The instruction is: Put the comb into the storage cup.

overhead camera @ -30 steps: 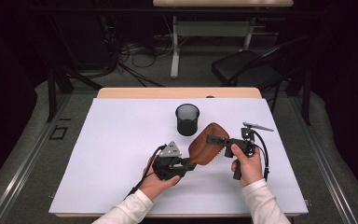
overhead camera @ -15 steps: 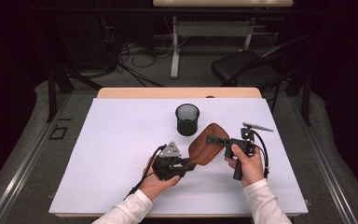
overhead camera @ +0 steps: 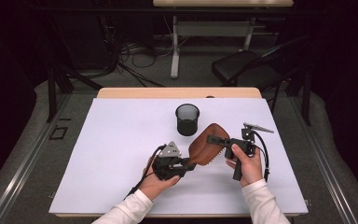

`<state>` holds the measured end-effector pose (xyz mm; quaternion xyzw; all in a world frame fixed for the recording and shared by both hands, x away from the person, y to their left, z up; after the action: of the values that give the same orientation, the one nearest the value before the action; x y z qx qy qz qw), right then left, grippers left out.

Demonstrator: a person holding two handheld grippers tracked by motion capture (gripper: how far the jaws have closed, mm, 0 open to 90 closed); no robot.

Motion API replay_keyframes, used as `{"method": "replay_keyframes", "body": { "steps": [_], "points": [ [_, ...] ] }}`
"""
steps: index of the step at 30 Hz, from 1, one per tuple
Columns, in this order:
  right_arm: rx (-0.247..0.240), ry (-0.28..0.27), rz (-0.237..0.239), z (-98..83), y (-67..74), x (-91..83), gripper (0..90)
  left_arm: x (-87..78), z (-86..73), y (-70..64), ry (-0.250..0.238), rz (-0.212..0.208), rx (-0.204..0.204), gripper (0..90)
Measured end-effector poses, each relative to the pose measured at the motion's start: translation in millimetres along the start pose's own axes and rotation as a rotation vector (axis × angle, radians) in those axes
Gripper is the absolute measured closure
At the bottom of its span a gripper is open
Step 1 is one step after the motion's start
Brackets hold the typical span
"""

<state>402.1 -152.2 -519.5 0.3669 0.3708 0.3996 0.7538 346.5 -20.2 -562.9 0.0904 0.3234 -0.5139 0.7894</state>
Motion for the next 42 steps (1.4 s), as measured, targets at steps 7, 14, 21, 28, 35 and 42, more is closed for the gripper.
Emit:
{"method": "replay_keyframes", "body": {
  "steps": [7, 14, 21, 28, 35, 42],
  "points": [
    [0.016, -0.007, -0.004, 0.2, 0.4, -1.2, 49.0, -1.2, 1.6, -0.1, -0.013, 0.002, -0.006, 71.7],
    [0.031, -0.044, -0.017, 3.1, -4.3, -3.9, 49.1, -4.2, 3.5, 2.6, -0.025, 0.004, -0.034, 65.2],
    [0.05, -0.065, -0.025, 5.5, -9.7, -7.4, 49.1, -7.3, 5.8, 6.4, -0.04, 0.013, -0.049, 58.1],
    [0.055, -0.089, -0.032, 8.3, -13.7, -11.9, 49.1, -9.9, 6.7, 10.1, -0.043, 0.023, -0.058, 54.2],
    [0.063, -0.122, -0.036, 12.0, -18.7, -16.5, 49.0, -14.2, 8.5, 15.7, -0.06, 0.038, -0.081, 52.5],
    [0.082, -0.141, -0.035, 14.7, -23.7, -21.1, 48.9, -18.3, 9.7, 23.3, -0.075, 0.058, -0.104, 50.3]
  ]
}}
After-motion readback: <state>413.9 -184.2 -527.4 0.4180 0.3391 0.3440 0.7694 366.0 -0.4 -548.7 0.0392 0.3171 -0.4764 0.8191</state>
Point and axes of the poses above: each handheld gripper's, and its own axes: x roughly forward along the jaws, z roughly out of its top, y roughly to its left, the point moved 9 cm from there along x, roughly forward along the jaws, and after that the axes turned 4 degrees about y, right-handed, at the moved point
